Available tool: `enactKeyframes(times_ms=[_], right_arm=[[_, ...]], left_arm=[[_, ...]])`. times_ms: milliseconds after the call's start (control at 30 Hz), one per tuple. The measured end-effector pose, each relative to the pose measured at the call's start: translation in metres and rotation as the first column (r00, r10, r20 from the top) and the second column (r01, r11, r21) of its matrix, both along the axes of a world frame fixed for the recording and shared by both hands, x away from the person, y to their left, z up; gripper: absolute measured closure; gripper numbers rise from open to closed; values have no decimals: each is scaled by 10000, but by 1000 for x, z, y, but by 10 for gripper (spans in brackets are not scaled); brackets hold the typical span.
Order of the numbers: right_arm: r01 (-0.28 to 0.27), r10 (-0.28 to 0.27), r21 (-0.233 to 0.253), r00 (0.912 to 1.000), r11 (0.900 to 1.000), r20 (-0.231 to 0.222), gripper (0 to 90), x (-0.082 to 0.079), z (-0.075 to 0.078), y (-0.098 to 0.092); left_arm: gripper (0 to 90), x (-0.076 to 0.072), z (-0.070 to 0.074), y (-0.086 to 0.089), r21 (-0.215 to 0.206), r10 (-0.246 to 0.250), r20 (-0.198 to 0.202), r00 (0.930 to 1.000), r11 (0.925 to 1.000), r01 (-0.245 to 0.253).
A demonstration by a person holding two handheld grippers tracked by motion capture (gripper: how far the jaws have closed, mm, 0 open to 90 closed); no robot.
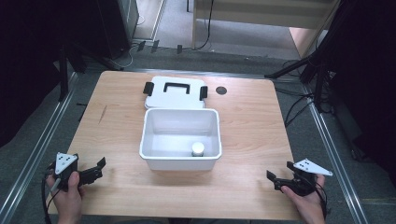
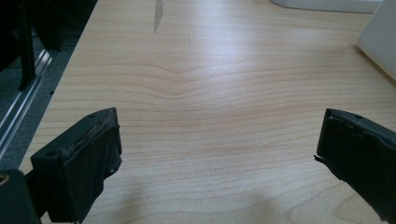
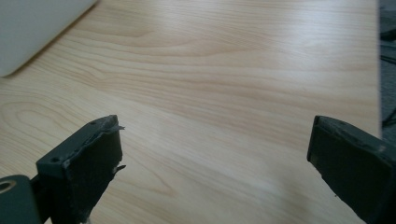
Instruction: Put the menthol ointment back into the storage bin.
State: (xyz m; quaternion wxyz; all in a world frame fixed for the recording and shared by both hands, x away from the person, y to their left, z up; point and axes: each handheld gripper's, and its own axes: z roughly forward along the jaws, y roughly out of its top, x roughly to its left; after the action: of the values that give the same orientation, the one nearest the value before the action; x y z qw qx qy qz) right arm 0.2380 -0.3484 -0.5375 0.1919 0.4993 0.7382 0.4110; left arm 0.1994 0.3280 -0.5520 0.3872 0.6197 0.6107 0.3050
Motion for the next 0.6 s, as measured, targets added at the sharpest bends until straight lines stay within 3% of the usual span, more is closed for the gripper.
enactKeyframes(times_ms=[267, 600], right_arm=[[668, -686, 726, 9974, 9951, 221, 37, -23, -9, -25], [1088, -1135, 1128, 9929, 9876, 362, 65, -27, -10, -29]], left_arm=[[7, 0, 0, 0, 39, -2, -37, 10000, 10000, 2], [7, 1, 0, -1, 45, 34, -55, 10000, 10000, -33]])
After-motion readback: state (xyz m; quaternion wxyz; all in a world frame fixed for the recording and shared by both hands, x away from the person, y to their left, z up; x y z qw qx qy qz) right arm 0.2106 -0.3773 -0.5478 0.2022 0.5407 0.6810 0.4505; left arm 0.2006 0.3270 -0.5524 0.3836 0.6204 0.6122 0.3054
